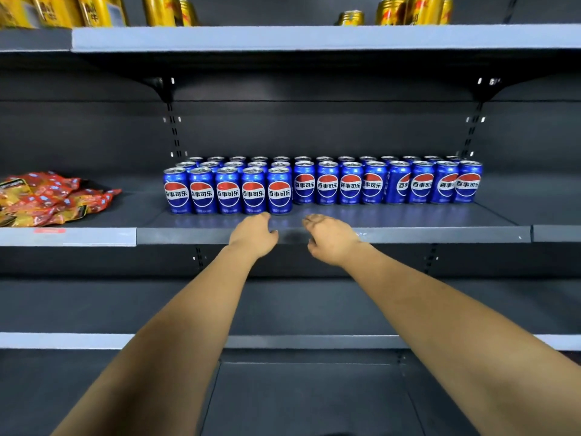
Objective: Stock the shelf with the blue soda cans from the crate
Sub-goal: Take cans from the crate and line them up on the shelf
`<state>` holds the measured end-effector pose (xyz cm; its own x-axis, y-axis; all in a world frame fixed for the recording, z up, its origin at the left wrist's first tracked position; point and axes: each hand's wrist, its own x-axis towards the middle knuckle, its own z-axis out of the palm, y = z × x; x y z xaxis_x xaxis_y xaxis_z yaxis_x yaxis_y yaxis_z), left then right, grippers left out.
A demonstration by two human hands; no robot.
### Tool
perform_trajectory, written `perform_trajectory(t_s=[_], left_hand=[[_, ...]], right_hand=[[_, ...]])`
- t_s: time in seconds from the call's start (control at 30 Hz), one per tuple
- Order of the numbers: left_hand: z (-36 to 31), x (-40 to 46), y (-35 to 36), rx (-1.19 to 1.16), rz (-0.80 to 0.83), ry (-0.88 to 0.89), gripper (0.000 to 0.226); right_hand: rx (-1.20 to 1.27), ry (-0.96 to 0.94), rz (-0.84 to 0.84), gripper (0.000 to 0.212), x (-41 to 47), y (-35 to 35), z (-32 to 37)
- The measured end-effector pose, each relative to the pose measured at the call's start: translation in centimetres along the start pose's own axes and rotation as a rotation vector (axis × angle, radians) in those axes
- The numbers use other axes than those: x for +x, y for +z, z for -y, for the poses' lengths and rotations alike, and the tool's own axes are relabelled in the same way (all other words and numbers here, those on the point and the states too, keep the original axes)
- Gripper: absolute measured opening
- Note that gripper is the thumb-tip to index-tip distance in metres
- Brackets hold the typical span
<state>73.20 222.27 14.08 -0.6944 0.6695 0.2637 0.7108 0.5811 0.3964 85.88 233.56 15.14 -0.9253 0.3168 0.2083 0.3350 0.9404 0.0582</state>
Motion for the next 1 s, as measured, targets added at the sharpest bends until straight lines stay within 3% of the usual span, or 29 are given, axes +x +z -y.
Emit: perform_trajectory(t_s=[0.17, 0.47, 0.77, 1.0], left_hand=[[0.6, 1.5, 0.1, -0.008, -0.010, 0.058, 0.037], [0.1, 3.4, 3.5, -0.025, 0.050, 0.053, 0.044], [-5.4, 7.3, 6.8, -0.024, -0.015, -0.024, 0.042], [-10.1, 9.7, 8.4, -0.254, -0.134, -0.181, 0.033]], right_hand=[[0.033, 0.117, 0.016, 0.044, 0.3, 1.2, -0.8], [0.043, 0.141, 0.045, 0.042, 1.5, 2.5, -3.4], [-0.002, 0.059, 0.051, 0.046, 3.7, 2.5, -11.4], [-0.008, -0.090, 0.056, 0.050, 5.1, 2.7, -17.4]])
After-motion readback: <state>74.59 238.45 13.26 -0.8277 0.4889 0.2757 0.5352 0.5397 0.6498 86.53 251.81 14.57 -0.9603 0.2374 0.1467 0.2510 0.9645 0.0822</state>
